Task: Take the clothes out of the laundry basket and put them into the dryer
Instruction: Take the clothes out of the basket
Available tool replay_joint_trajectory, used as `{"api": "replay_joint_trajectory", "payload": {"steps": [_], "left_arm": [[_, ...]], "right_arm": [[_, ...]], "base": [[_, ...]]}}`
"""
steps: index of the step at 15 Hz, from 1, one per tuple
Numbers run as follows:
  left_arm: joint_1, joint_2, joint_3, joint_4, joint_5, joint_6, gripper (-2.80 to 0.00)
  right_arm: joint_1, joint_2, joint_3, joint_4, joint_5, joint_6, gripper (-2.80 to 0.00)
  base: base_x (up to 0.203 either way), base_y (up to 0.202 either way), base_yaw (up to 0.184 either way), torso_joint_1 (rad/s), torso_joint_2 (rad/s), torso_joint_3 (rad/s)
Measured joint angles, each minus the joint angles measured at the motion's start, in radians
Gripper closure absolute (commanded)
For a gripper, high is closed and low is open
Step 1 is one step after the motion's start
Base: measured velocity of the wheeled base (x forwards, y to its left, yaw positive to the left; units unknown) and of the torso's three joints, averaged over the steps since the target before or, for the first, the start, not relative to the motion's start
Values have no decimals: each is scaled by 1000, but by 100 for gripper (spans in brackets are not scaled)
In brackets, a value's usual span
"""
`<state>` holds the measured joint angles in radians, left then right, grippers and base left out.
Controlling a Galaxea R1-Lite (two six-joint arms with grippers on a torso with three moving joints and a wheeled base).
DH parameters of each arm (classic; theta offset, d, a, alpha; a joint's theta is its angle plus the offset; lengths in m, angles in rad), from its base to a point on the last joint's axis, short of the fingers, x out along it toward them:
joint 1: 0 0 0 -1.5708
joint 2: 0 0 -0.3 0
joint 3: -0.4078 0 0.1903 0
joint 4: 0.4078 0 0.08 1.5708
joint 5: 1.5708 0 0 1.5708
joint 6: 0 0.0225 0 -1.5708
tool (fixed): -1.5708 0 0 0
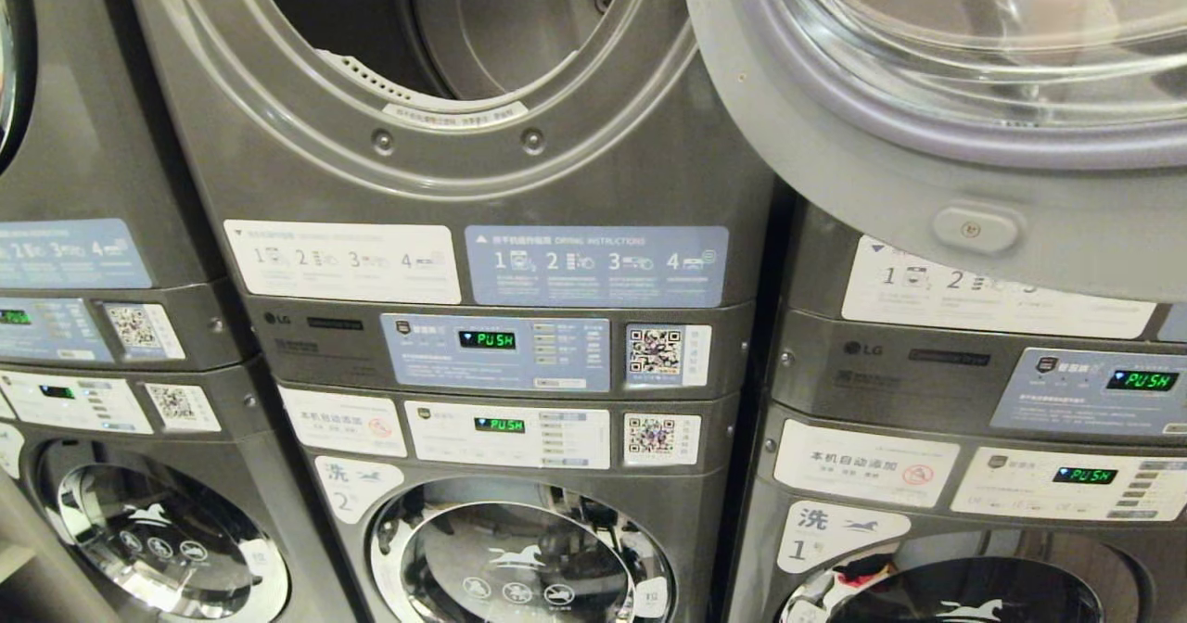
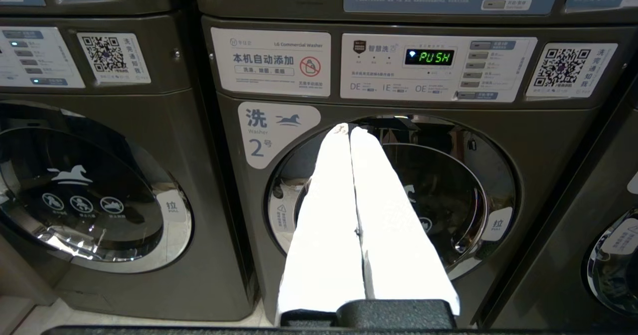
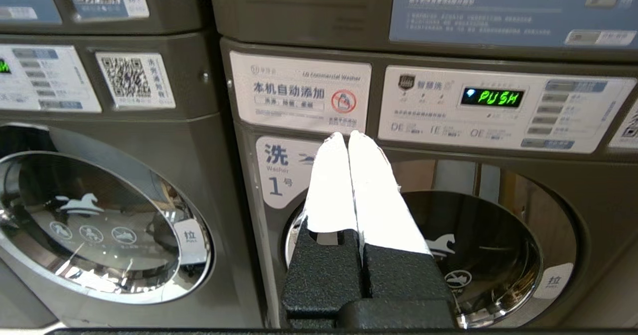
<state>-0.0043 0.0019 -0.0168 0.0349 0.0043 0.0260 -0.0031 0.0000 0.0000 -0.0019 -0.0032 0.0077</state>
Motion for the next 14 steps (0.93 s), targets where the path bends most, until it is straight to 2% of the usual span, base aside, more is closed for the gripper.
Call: {"api": "replay_joint_trajectory", "payload": {"steps": [14], "left_arm": [[0,0,0,0,0,0,0]], "right_arm": [[0,0,0,0,0,0,0]], "base": [[0,0,0,-168,358,186]]}}
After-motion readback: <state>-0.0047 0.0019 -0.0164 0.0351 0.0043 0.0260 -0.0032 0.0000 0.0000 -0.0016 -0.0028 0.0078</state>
